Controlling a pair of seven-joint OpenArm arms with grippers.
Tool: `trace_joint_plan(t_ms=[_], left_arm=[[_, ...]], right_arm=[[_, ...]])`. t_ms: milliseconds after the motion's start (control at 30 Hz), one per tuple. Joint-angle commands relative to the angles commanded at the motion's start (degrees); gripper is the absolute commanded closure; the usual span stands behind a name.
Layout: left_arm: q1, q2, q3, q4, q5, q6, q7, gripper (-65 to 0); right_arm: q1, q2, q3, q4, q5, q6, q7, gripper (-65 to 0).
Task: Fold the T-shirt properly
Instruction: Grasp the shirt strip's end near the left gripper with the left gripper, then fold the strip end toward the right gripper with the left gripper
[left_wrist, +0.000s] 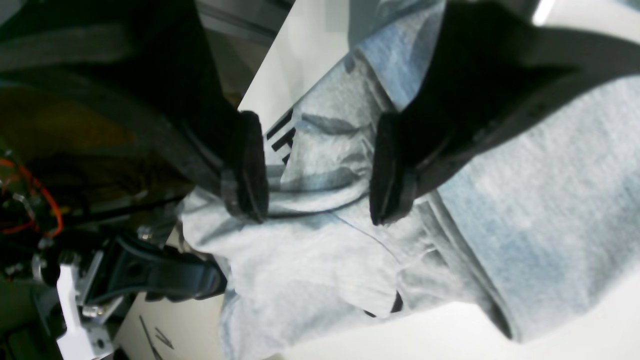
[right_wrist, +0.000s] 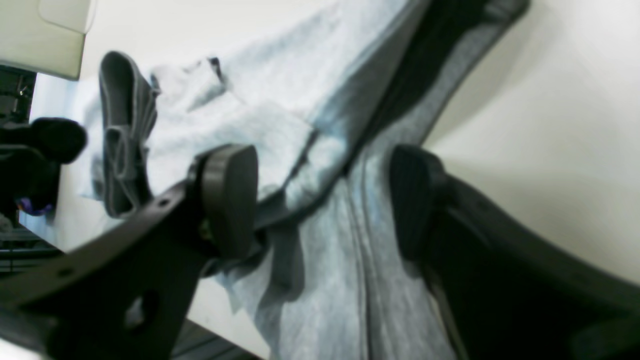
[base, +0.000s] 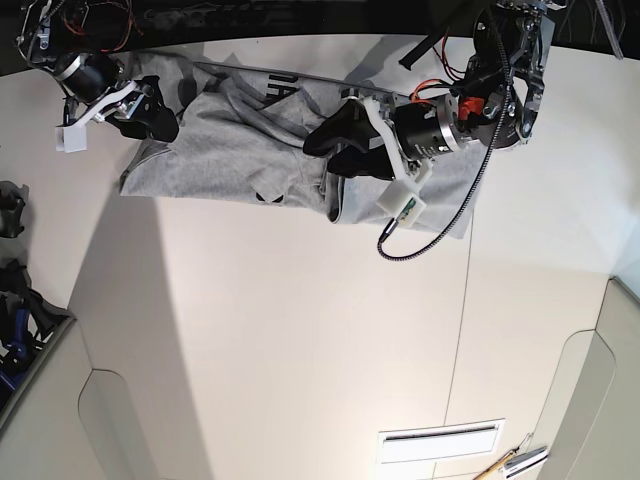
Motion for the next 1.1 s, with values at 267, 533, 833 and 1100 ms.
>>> trace_joint_plan(t_ms=[267, 533, 833, 1100], left_arm=[[0.0, 0.0, 0.0, 1.7, 0.0, 0.0, 0.0, -35.9], [0.0, 0.0, 0.0, 1.7, 0.0, 0.0, 0.0, -35.9], [0.0, 0.0, -0.1, 5.2, 0.0, 0.0, 0.0, -35.9], [0.0, 0.0, -7.5, 5.7, -0.1, 0.0, 0.0, -35.9]], right_arm=[[0.0, 0.0, -1.6, 0.0, -0.3, 0.00, 0.5, -40.7], [0.0, 0.0, -6.6, 0.0, -4.7, -0.17, 3.3, -40.7], [0.0, 0.0, -7.8, 0.0, -7.5, -1.18, 6.3, -12.6], [0.0, 0.0, -7.7, 0.0, -7.5, -0.94, 6.7, 0.0]])
